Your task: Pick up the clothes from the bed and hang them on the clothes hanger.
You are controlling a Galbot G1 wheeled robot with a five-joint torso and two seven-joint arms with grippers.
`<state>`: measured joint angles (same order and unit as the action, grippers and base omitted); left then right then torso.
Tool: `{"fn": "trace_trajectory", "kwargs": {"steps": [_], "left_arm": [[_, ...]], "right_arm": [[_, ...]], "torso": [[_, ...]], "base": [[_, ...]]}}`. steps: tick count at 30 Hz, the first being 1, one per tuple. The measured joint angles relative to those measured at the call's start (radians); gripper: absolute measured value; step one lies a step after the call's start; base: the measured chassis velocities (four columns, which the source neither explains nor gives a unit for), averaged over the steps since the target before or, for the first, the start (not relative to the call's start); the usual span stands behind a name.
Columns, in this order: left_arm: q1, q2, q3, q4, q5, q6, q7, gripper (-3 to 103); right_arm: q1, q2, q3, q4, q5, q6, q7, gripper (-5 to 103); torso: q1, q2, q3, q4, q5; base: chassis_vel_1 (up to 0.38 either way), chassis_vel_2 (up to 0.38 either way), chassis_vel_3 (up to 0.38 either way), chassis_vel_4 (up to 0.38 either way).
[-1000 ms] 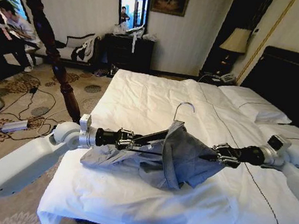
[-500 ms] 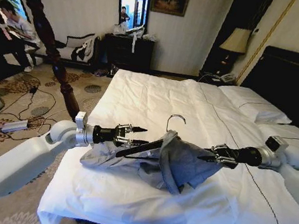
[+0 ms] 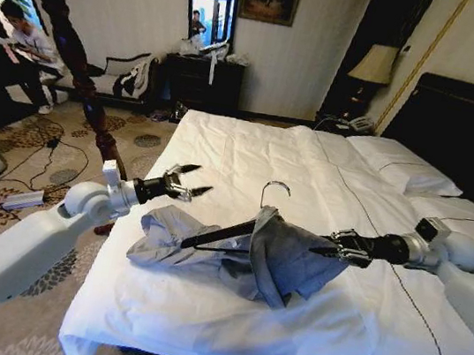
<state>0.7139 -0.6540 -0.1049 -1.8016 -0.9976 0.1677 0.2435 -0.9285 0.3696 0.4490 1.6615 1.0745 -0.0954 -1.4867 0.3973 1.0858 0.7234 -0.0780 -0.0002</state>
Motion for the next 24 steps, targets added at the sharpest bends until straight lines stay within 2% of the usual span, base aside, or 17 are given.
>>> {"fn": "trace_trajectory", "kwargs": {"steps": [1, 3, 6, 9, 11, 12, 13, 14, 20, 24], "left_arm": [[0.000, 0.000, 0.000, 0.000, 0.000, 0.000, 0.000, 100], [0.037, -0.016, -0.008, 0.029, 0.000, 0.003, -0.162, 100], [0.075, -0.026, -0.023, 0.029, -0.008, -0.003, -0.197, 100], [0.205, -0.041, -0.022, -0.057, 0.017, -0.012, -0.191, 100], [0.229, -0.046, -0.015, -0.072, 0.035, -0.013, -0.189, 100], [0.285, -0.065, 0.001, -0.104, 0.095, -0.014, -0.183, 100], [0.285, -0.065, 0.001, -0.104, 0.095, -0.014, -0.183, 100], [0.364, -0.109, 0.029, -0.127, 0.194, -0.019, -0.157, 100], [0.392, -0.127, 0.034, -0.122, 0.223, -0.027, -0.114, 100], [0.382, -0.136, 0.037, -0.108, 0.224, -0.027, -0.109, 100]], "right_arm": [[0.000, 0.000, 0.000, 0.000, 0.000, 0.000, 0.000, 19], [0.003, 0.001, 0.014, 0.024, 0.033, 0.004, 0.024, 19], [0.003, 0.001, 0.019, 0.039, 0.045, 0.009, 0.038, 19], [0.005, 0.001, 0.022, 0.069, 0.051, 0.026, 0.076, 19], [0.006, 0.001, 0.022, 0.075, 0.052, 0.029, 0.084, 19], [0.006, 0.001, 0.022, 0.088, 0.055, 0.036, 0.105, 19], [0.006, 0.001, 0.022, 0.088, 0.055, 0.036, 0.105, 19], [0.002, 0.005, 0.016, 0.106, 0.051, 0.046, 0.122, 19], [-0.003, 0.009, 0.009, 0.131, 0.039, 0.053, 0.125, 19], [-0.003, 0.010, 0.007, 0.144, 0.039, 0.054, 0.125, 19]], "torso": [[0.000, 0.000, 0.000, 0.0000, 0.0000], [0.000, 0.000, 0.000, 0.0003, -0.0001], [0.000, 0.000, 0.000, 0.0002, -0.0002], [0.000, 0.000, 0.000, 0.0002, 0.0003], [0.000, 0.000, 0.000, 0.0002, 0.0003], [0.000, 0.000, 0.000, 0.0003, 0.0002], [0.000, 0.000, 0.000, 0.0003, 0.0002], [0.000, 0.000, 0.000, 0.0003, 0.0001], [0.000, 0.000, 0.000, 0.0002, 0.0004], [0.000, 0.000, 0.000, 0.0002, 0.0003]], "base": [[0.000, 0.000, 0.000, 0.000], [0.000, 0.000, 0.000, 0.000], [0.000, 0.000, 0.000, 0.000], [0.000, 0.000, 0.000, 0.000], [0.000, 0.000, 0.000, 0.000], [0.000, 0.000, 0.000, 0.000], [0.000, 0.000, 0.000, 0.000], [0.000, 0.000, 0.000, 0.000], [0.000, 0.000, 0.000, 0.000], [0.000, 0.000, 0.000, 0.000]]}}
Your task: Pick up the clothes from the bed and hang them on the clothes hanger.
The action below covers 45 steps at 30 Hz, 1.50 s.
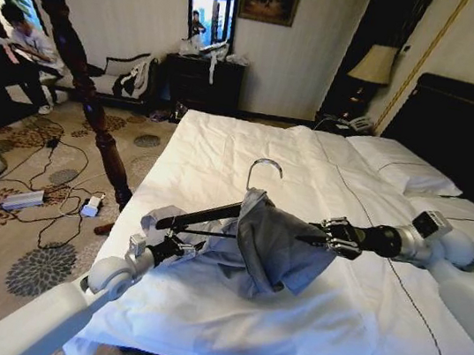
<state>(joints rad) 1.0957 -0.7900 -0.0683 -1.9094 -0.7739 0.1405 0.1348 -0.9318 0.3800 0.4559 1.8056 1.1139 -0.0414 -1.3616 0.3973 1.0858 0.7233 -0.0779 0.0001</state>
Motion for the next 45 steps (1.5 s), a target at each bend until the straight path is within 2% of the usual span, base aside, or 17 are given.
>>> {"fn": "trace_trajectory", "kwargs": {"steps": [12, 13, 14, 15, 24, 25, 26, 29, 30, 32, 33, 37, 39, 40, 43, 45], "left_arm": [[-0.024, -0.029, 0.005, 0.057, -0.017, 0.003, 0.009, 98], [-0.024, -0.030, 0.005, 0.060, -0.017, 0.003, 0.013, 93], [-0.024, -0.030, 0.004, 0.064, -0.018, 0.003, 0.017, 93], [-0.023, -0.031, 0.001, 0.070, -0.021, 0.002, 0.026, 86], [-0.014, -0.045, -0.005, 0.086, -0.048, -0.008, 0.062, 84], [-0.015, -0.047, -0.005, 0.088, -0.057, -0.008, 0.071, 89], [-0.017, -0.048, -0.005, 0.090, -0.063, -0.008, 0.076, 89], [-0.031, -0.050, -0.007, 0.107, -0.107, -0.005, 0.125, 86], [-0.031, -0.050, -0.007, 0.107, -0.107, -0.005, 0.125, 86], [-0.035, -0.048, -0.009, 0.121, -0.121, -0.002, 0.156, 89], [-0.037, -0.047, -0.011, 0.135, -0.133, 0.000, 0.188, 94], [-0.041, -0.048, -0.014, 0.159, -0.157, 0.010, 0.237, 96], [-0.049, -0.052, -0.016, 0.184, -0.179, 0.022, 0.285, 96], [-0.049, -0.052, -0.016, 0.184, -0.179, 0.022, 0.285, 96], [-0.061, -0.060, -0.017, 0.215, -0.198, 0.035, 0.335, 98], [-0.064, -0.063, -0.017, 0.222, -0.200, 0.036, 0.341, 94]], "right_arm": [[0.003, 0.012, -0.001, 0.016, -0.003, 0.010, -0.008, 19], [0.003, 0.014, -0.001, 0.017, -0.004, 0.011, -0.008, 19], [0.003, 0.014, 0.000, 0.018, -0.004, 0.011, -0.008, 19], [0.003, 0.014, 0.001, 0.021, -0.004, 0.012, -0.008, 19], [0.001, 0.015, 0.004, 0.034, -0.003, 0.013, -0.010, 19], [0.001, 0.015, 0.004, 0.036, -0.002, 0.013, -0.010, 19], [0.001, 0.015, 0.004, 0.037, -0.002, 0.013, -0.010, 19], [0.002, 0.012, 0.006, 0.046, 0.003, 0.013, -0.010, 19], [0.002, 0.012, 0.006, 0.046, 0.003, 0.013, -0.010, 19], [0.001, 0.011, 0.007, 0.049, 0.005, 0.013, -0.010, 19], [0.001, 0.010, 0.008, 0.052, 0.006, 0.013, -0.010, 19], [-0.001, 0.008, 0.009, 0.055, 0.008, 0.013, -0.010, 19], [-0.001, 0.004, 0.010, 0.057, 0.013, 0.013, -0.010, 19], [-0.001, 0.004, 0.010, 0.057, 0.013, 0.013, -0.010, 19], [-0.001, 0.003, 0.011, 0.061, 0.018, 0.013, -0.010, 19], [-0.001, 0.002, 0.011, 0.062, 0.020, 0.013, -0.010, 19]], "torso": [[0.000, 0.000, 0.000, 0.0000, -0.0001], [0.000, 0.000, 0.000, 0.0000, -0.0001], [0.000, 0.000, 0.000, 0.0000, -0.0001], [0.000, 0.000, 0.000, 0.0000, -0.0002], [0.000, 0.000, 0.000, 0.0000, -0.0002], [0.000, 0.000, 0.000, 0.0000, -0.0001], [0.000, 0.000, 0.000, 0.0000, -0.0001], [0.000, 0.000, 0.000, 0.0000, -0.0001], [0.000, 0.000, 0.000, 0.0000, -0.0001], [0.000, 0.000, 0.000, -0.0001, -0.0002], [0.000, 0.000, 0.000, 0.0000, -0.0001], [0.000, 0.000, 0.000, 0.0000, -0.0001], [0.000, 0.000, 0.000, 0.0000, -0.0002], [0.000, 0.000, 0.000, 0.0000, -0.0002], [0.000, 0.000, 0.000, 0.0001, -0.0002], [0.000, 0.000, 0.000, 0.0000, -0.0002]], "base": [[0.000, 0.000, 0.000, 0.000], [0.000, 0.000, 0.000, 0.000], [0.000, 0.000, 0.000, 0.000], [0.000, 0.000, 0.000, 0.000], [0.000, 0.000, 0.000, 0.000], [0.000, 0.000, 0.000, 0.000], [0.000, 0.000, 0.000, 0.000], [0.000, 0.000, 0.000, 0.000], [0.000, 0.000, 0.000, 0.000], [0.000, 0.000, 0.000, 0.000], [0.000, 0.000, 0.000, 0.000], [0.000, 0.000, 0.000, 0.000], [0.000, 0.000, 0.000, 0.000], [0.000, 0.000, 0.000, 0.000], [0.000, 0.000, 0.000, 0.000], [0.000, 0.000, 0.000, 0.000]]}}
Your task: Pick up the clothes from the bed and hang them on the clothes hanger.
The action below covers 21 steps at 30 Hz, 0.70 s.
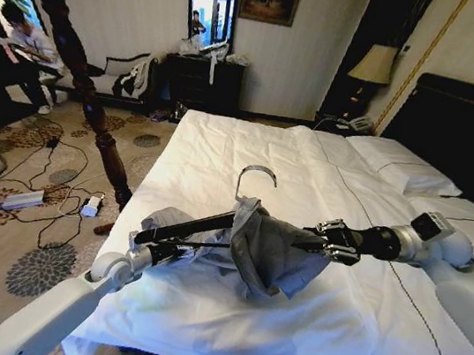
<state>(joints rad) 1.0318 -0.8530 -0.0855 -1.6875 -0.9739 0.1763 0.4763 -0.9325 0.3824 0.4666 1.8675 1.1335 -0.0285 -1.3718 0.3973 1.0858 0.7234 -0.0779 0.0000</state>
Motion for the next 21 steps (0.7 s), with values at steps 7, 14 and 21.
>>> {"fn": "trace_trajectory", "kwargs": {"steps": [7, 14, 21], "left_arm": [[-0.017, -0.022, 0.000, 0.030, -0.012, 0.002, 0.030, 67], [-0.021, -0.041, 0.001, 0.035, -0.019, 0.005, 0.048, 45], [-0.005, -0.036, -0.025, 0.018, -0.022, -0.003, 0.046, 18]], "right_arm": [[0.000, 0.000, 0.000, 0.006, 0.005, 0.001, 0.000, 19], [0.000, 0.002, 0.000, 0.009, 0.006, 0.002, 0.000, 19], [-0.002, 0.006, 0.000, 0.002, 0.003, 0.005, -0.001, 19]], "torso": [[0.000, 0.000, 0.000, 0.0000, 0.0000], [0.000, 0.000, 0.000, 0.0000, 0.0000], [0.000, 0.000, 0.000, 0.0000, 0.0000]], "base": [[0.000, 0.000, 0.000, 0.000], [0.000, 0.000, 0.000, 0.000], [0.000, 0.000, 0.000, 0.000]]}}
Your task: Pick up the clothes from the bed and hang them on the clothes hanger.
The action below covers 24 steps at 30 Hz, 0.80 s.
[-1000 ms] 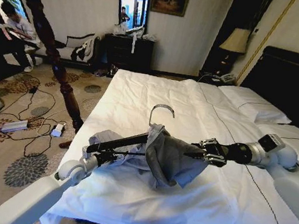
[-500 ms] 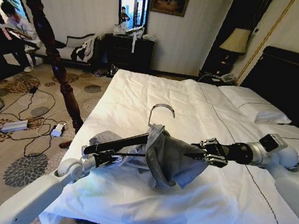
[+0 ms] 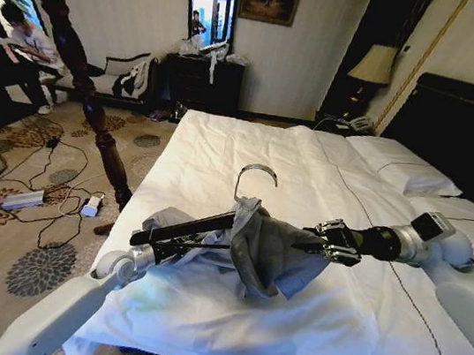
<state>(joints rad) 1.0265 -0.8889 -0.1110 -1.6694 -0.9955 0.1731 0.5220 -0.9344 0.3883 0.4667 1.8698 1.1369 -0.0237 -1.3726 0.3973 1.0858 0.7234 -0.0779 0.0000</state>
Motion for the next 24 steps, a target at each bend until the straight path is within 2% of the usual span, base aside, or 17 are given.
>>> {"fn": "trace_trajectory", "kwargs": {"steps": [5, 16, 18, 22, 24], "left_arm": [[0.013, 0.021, -0.022, -0.014, -0.006, -0.005, 0.003, 1], [0.016, 0.014, -0.033, -0.020, 0.004, -0.013, 0.002, 0], [0.012, -0.001, -0.061, -0.039, 0.000, -0.018, -0.006, 0], [-0.011, -0.014, -0.127, -0.076, -0.049, -0.021, -0.021, 0], [-0.046, 0.002, -0.198, -0.101, -0.129, -0.021, -0.038, 0]], "right_arm": [[-0.003, 0.006, 0.002, -0.002, -0.005, 0.003, -0.003, 19], [-0.006, 0.009, 0.005, -0.002, -0.008, 0.007, -0.001, 19], [-0.010, 0.012, 0.005, -0.011, -0.005, 0.011, 0.017, 19], [-0.015, 0.016, 0.000, -0.025, 0.019, 0.017, 0.056, 19], [-0.017, 0.021, -0.008, -0.029, 0.035, 0.027, 0.116, 19]], "torso": [[0.000, 0.000, 0.000, 0.0001, 0.0001], [0.000, 0.000, 0.000, 0.0001, 0.0000], [0.000, 0.000, 0.000, 0.0002, -0.0002], [0.000, 0.000, 0.000, -0.0001, 0.0000], [0.000, 0.000, 0.000, -0.0003, -0.0001]], "base": [[0.000, 0.000, 0.000, 0.000], [0.000, 0.000, 0.000, 0.000], [0.000, 0.000, 0.000, 0.000], [0.000, 0.000, 0.000, 0.000], [0.000, 0.000, 0.000, 0.000]]}}
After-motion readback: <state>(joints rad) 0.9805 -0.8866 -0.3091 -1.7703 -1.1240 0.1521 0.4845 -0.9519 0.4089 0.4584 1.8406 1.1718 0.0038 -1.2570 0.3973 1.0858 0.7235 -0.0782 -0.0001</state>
